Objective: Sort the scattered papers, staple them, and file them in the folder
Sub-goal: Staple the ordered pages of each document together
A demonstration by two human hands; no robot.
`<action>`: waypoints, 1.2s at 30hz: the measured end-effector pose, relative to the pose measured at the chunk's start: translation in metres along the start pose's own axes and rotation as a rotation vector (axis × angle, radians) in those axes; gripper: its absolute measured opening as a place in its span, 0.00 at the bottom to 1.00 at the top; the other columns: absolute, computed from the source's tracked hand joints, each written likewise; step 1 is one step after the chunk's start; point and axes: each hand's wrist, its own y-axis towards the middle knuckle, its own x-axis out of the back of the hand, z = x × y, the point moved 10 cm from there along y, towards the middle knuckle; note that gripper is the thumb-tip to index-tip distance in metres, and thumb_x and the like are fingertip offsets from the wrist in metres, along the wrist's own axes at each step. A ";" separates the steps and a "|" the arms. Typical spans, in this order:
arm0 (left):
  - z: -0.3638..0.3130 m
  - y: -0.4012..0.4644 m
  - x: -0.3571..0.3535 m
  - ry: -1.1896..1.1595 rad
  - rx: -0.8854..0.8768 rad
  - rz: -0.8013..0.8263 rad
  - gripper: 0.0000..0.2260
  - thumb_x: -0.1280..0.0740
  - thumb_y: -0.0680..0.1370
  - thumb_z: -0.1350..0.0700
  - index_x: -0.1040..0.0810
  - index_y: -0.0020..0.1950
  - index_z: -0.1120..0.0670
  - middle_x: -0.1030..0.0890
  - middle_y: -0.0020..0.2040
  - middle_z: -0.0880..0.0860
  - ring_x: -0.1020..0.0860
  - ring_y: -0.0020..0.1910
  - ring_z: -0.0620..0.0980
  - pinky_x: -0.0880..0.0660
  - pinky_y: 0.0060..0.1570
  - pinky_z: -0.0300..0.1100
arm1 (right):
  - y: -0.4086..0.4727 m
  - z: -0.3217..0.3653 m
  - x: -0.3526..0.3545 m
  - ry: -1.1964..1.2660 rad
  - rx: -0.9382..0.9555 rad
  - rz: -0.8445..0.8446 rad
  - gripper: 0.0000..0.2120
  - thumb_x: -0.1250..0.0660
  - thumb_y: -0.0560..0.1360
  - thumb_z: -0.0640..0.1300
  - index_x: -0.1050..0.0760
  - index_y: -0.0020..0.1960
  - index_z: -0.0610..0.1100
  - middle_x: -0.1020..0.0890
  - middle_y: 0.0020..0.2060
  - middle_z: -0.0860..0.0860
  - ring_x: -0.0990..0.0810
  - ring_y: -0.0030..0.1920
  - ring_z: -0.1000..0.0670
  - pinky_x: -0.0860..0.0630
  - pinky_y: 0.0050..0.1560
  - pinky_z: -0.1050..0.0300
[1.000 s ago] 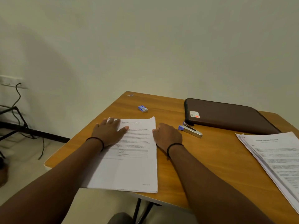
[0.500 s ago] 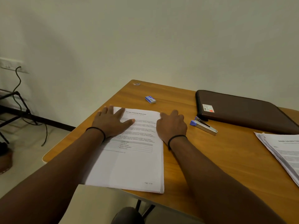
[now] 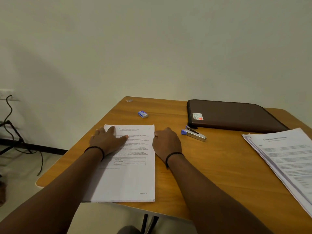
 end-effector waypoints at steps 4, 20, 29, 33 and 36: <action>-0.005 0.002 0.002 0.020 -0.006 0.017 0.37 0.47 0.74 0.26 0.36 0.75 0.49 0.43 0.79 0.60 0.44 0.78 0.61 0.42 0.74 0.58 | -0.001 0.010 0.003 -0.101 0.082 0.028 0.13 0.44 0.80 0.42 0.21 0.54 0.43 0.23 0.50 0.46 0.24 0.52 0.46 0.26 0.47 0.54; -0.085 -0.028 0.009 0.042 -0.099 -0.184 0.32 0.44 0.79 0.33 0.36 0.76 0.51 0.41 0.79 0.61 0.46 0.78 0.62 0.46 0.74 0.61 | -0.014 -0.013 0.014 0.277 -0.014 -0.065 0.13 0.43 0.80 0.42 0.21 0.56 0.46 0.19 0.51 0.50 0.21 0.51 0.48 0.23 0.50 0.54; -0.257 -0.106 -0.001 -0.351 -0.350 -0.078 0.16 0.35 0.80 0.50 0.19 0.58 0.61 0.21 0.43 0.54 0.24 0.42 0.51 0.29 0.39 0.41 | -0.100 -0.117 0.129 0.129 0.073 -0.416 0.10 0.40 0.80 0.42 0.21 0.55 0.47 0.19 0.45 0.51 0.23 0.45 0.53 0.22 0.43 0.56; -0.322 -0.137 -0.038 -0.657 -0.224 0.228 0.14 0.35 0.79 0.51 0.19 0.50 0.62 0.17 0.39 0.57 0.17 0.39 0.55 0.19 0.43 0.47 | -0.136 -0.184 0.177 -0.196 -0.047 -0.537 0.06 0.34 0.75 0.41 0.20 0.50 0.46 0.18 0.41 0.49 0.21 0.42 0.48 0.22 0.40 0.52; -0.374 -0.170 -0.054 -0.886 -0.113 0.441 0.11 0.37 0.82 0.56 0.23 0.51 0.64 0.18 0.46 0.61 0.16 0.43 0.56 0.18 0.50 0.48 | -0.149 -0.222 0.187 -0.379 -0.242 -0.396 0.08 0.37 0.77 0.45 0.21 0.53 0.46 0.18 0.48 0.47 0.22 0.49 0.47 0.25 0.53 0.50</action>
